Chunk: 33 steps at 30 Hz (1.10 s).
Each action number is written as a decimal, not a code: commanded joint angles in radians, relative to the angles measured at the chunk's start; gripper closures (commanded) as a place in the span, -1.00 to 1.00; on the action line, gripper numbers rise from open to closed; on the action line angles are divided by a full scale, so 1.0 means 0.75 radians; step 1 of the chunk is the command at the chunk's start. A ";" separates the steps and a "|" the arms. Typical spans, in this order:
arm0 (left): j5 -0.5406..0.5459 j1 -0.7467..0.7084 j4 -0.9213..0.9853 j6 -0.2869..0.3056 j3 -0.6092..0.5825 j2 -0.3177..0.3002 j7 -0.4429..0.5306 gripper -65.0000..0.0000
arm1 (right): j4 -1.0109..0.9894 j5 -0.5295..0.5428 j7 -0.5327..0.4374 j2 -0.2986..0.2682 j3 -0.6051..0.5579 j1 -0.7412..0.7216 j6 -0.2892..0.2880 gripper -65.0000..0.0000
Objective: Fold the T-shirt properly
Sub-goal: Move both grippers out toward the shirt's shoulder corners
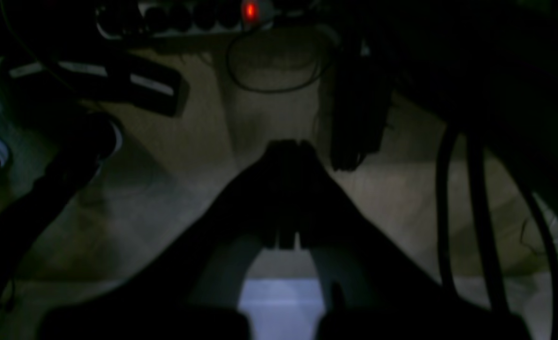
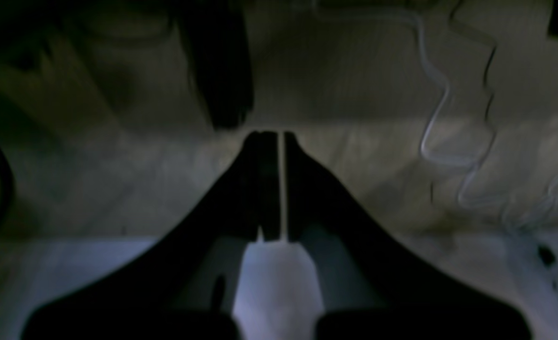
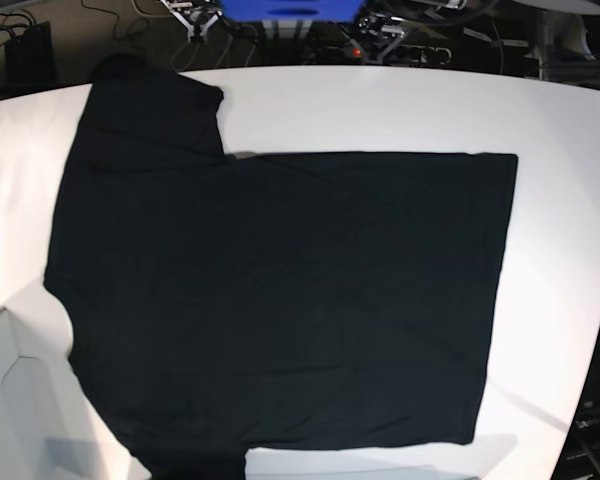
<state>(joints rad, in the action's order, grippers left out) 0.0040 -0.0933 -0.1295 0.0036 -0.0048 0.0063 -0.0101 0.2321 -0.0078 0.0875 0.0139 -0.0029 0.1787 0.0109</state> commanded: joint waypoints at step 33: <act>0.008 -0.427 -0.544 -0.002 0.007 -0.124 0.004 1.00 | 0.610 -0.003 0.032 -0.003 -0.003 0.399 -0.022 1.00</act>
<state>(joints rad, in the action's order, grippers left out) 0.0113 -0.4030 -0.5400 0.0013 -0.0006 -0.0811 -0.0086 0.6903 -0.0124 0.1154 0.0139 -0.0067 0.4690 0.0101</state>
